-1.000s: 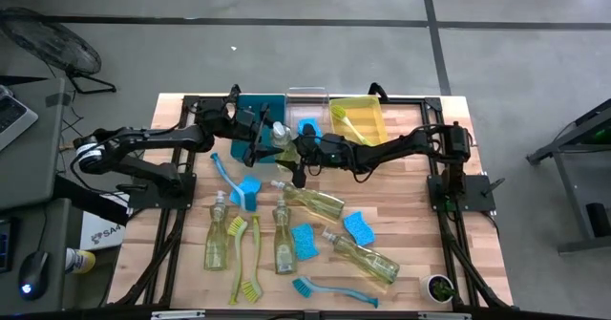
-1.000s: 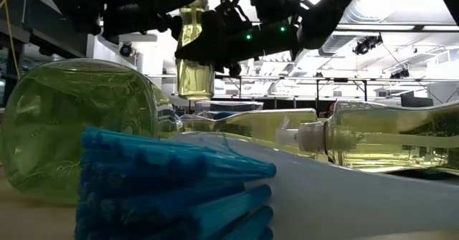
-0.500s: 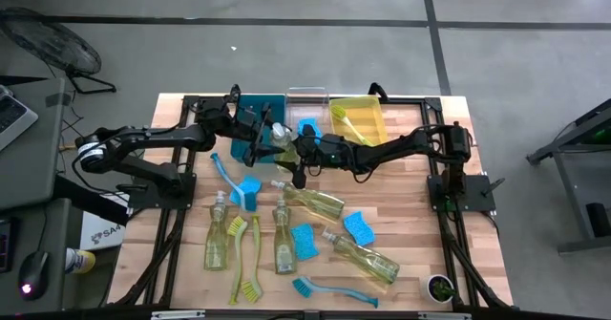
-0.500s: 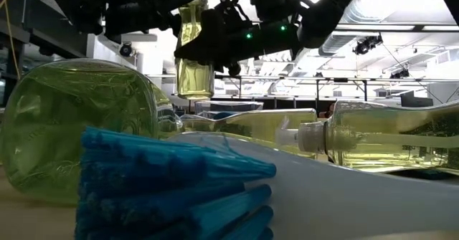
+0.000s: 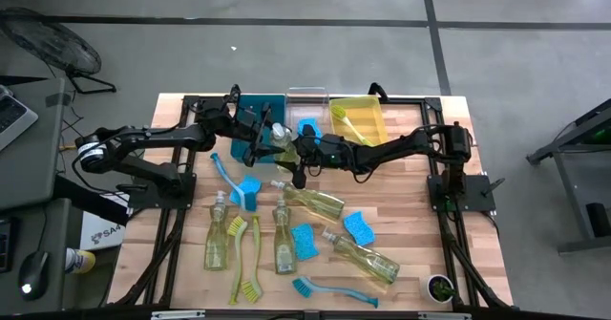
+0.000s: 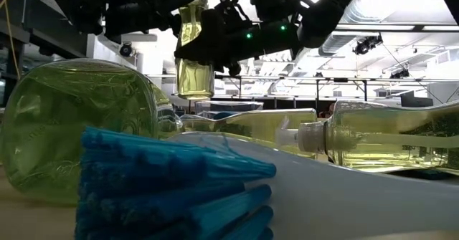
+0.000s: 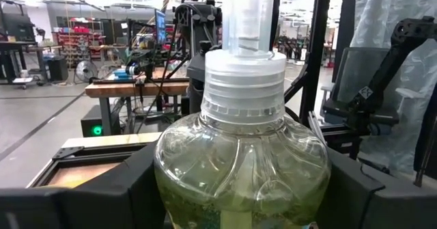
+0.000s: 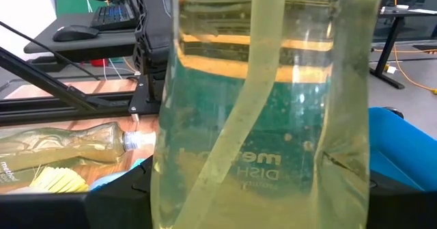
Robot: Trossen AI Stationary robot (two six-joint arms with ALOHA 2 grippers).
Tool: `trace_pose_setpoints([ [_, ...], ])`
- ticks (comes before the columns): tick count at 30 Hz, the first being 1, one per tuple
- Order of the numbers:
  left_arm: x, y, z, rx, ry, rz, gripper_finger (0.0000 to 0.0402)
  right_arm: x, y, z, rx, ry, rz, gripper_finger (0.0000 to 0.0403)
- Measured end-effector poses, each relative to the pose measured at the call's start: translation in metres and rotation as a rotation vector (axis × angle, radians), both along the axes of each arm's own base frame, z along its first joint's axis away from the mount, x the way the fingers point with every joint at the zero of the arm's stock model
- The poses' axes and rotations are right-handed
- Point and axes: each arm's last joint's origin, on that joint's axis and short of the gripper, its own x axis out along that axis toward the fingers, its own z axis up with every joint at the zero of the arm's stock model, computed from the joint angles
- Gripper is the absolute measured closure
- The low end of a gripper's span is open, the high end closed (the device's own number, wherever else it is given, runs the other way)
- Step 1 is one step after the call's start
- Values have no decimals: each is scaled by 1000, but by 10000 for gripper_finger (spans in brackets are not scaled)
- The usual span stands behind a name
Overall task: Pick & Place Kitchen Sink Supplies
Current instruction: Put the dishwashing liquid into the blue bin
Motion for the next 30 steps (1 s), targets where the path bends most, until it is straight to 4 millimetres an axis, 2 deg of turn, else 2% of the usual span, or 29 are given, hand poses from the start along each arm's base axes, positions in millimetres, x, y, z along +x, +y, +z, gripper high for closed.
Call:
trace_pose_setpoints([
  [30, 0, 0, -1, 3, 8, -6, 137, 0, 0, -1, 18, 7, -3, 172],
])
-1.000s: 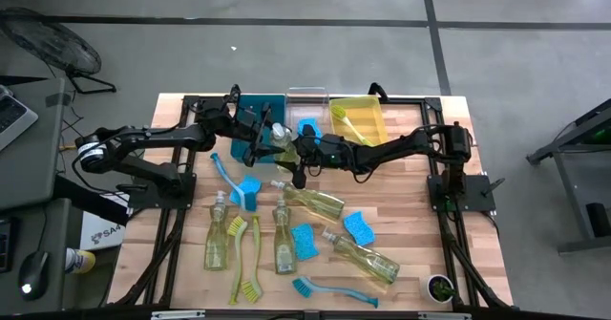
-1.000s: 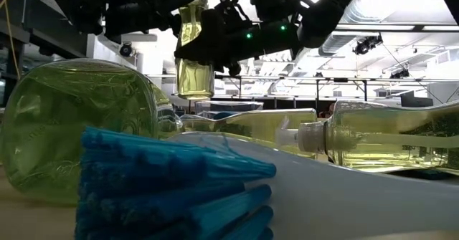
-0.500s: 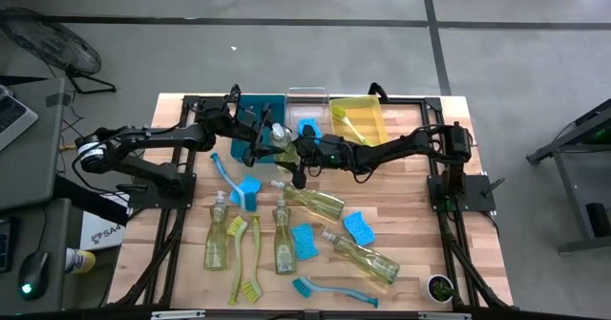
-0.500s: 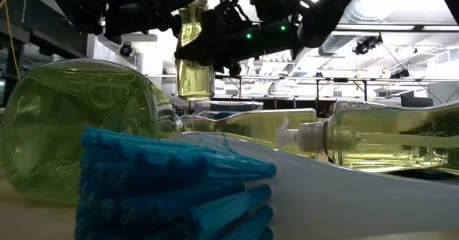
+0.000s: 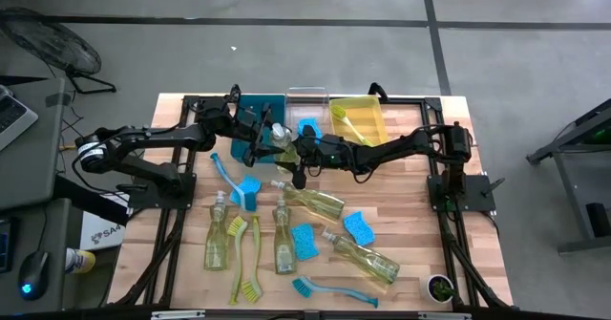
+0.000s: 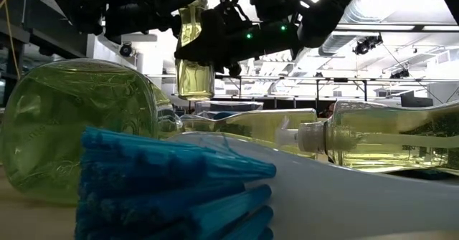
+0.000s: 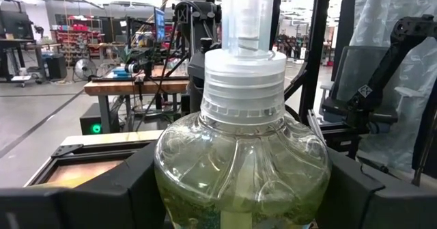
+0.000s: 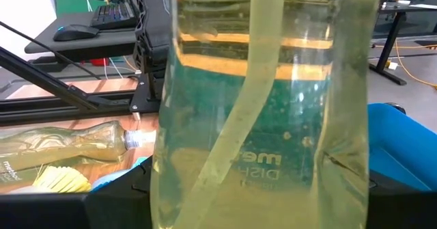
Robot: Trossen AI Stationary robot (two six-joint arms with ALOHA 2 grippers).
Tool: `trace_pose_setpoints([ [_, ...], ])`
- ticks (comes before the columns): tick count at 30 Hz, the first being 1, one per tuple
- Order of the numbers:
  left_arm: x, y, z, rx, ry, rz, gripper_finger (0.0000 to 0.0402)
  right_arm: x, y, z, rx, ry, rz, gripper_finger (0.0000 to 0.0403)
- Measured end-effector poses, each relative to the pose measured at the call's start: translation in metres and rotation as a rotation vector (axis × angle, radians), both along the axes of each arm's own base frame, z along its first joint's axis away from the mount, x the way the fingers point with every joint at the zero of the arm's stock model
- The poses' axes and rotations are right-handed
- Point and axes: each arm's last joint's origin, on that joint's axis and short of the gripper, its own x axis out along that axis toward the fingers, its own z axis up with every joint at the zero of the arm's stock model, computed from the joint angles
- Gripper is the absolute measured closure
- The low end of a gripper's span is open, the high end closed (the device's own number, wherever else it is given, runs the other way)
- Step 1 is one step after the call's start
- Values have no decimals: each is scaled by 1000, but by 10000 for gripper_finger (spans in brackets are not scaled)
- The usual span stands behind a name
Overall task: Pick & Place Kitchen Sink Supplies
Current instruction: Put the dishwashing liquid into the blue bin
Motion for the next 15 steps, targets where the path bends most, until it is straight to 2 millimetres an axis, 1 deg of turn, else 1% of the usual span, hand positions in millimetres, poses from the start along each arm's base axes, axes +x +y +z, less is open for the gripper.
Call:
trace_pose_setpoints([
  [3, 0, 0, 0, 1, 0, 0, 137, 0, 0, 0, 0, 0, -5, 165],
  [8, 0, 0, 0, 19, -9, -3, 137, 0, 0, 0, 30, -4, -6, 88],
  [10, 0, -1, 1, 27, -11, -6, 139, 0, 0, 0, 49, -8, -9, 67],
  [12, 0, -1, 1, 28, -11, -5, 141, 0, -1, 0, 52, -8, -11, 56],
  [15, 0, 0, 1, 26, -10, 3, 141, 0, -1, 1, 41, -10, -25, 52],
])
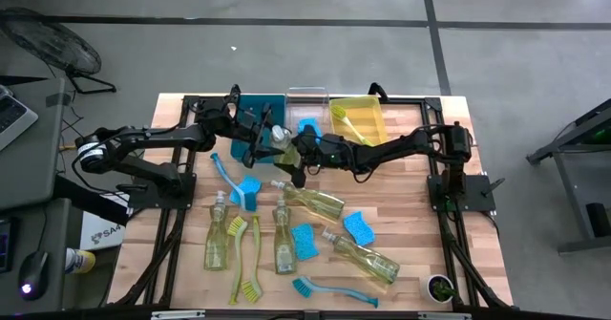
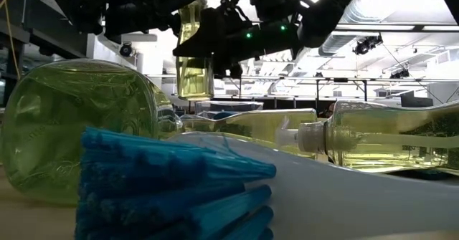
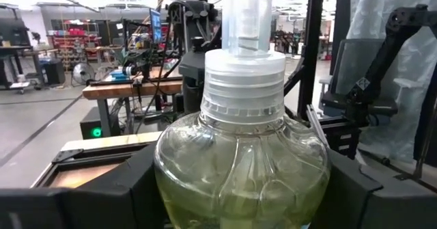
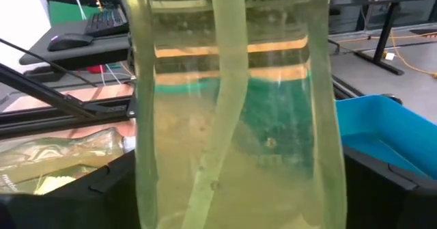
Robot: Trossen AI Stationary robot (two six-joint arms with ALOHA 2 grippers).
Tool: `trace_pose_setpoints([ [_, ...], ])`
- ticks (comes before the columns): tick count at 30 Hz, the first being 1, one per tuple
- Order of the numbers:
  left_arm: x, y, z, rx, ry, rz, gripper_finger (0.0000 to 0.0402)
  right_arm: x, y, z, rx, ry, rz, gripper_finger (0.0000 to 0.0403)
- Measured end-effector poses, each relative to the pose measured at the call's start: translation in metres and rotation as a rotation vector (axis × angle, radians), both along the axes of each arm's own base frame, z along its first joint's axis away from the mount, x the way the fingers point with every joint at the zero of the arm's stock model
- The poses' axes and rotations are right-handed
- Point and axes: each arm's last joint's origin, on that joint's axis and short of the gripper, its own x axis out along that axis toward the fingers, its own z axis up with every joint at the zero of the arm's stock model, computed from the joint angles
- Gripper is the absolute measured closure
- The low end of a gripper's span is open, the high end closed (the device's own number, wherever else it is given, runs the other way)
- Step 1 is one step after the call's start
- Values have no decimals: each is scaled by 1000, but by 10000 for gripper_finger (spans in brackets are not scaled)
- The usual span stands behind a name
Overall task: Pick & Place Kitchen Sink Supplies
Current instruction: Put the dishwashing liquid into the blue bin
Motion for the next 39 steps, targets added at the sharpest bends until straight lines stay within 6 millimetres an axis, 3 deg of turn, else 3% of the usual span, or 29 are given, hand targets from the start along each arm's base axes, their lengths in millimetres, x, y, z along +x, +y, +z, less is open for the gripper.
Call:
trace_pose_setpoints([
  [10, -2, 5, -2, 12, 25, 147, 142, -13, -1, 24, -8, 61, -40, 49],
  [21, -30, 27, 12, 46, 29, 453, 150, -47, 1, 60, 0, 210, -163, 48],
  [27, -36, 28, 11, 38, 74, 484, 152, -53, 0, 62, 18, 234, -227, 48],
  [39, -43, 41, 9, 15, 110, 986, 155, -56, 0, 57, 77, 264, -317, 48],
])
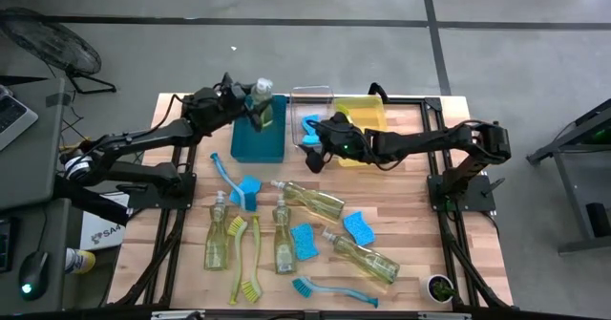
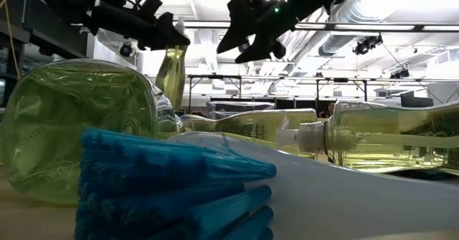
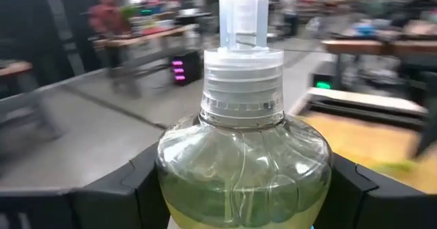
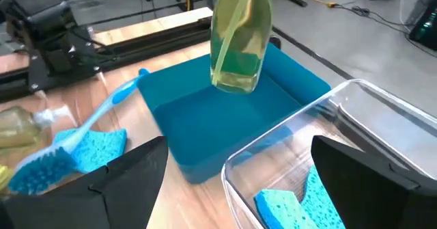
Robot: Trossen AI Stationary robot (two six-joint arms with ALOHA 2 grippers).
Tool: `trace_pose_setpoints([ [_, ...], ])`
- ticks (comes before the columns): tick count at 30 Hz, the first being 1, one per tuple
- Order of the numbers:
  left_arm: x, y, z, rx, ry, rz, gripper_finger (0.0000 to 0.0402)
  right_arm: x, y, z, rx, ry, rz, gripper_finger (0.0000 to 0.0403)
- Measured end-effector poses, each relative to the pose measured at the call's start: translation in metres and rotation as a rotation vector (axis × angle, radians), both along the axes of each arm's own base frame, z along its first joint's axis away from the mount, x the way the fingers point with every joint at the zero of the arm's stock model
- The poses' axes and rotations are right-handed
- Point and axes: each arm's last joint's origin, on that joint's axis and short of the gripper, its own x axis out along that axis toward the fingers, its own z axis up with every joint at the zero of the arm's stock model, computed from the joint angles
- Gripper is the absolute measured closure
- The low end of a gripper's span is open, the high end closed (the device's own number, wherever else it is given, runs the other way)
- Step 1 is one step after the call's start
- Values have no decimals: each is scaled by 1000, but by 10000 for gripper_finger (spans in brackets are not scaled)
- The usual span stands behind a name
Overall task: Pick & Place Kitchen Sink Supplies
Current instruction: Put the dishwashing liquid into the blue bin
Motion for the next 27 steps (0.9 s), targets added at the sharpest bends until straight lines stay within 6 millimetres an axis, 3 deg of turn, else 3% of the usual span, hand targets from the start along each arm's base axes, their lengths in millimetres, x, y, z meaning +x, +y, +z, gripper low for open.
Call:
trace_pose_setpoints([
  [16, -11, 4, -18, -75, -117, 329, 156, 1, 21, 0, -37, -9, -86, 48],
  [27, -10, 6, -31, -88, -129, 364, 156, -3, 24, -13, -14, -38, -94, 48],
])
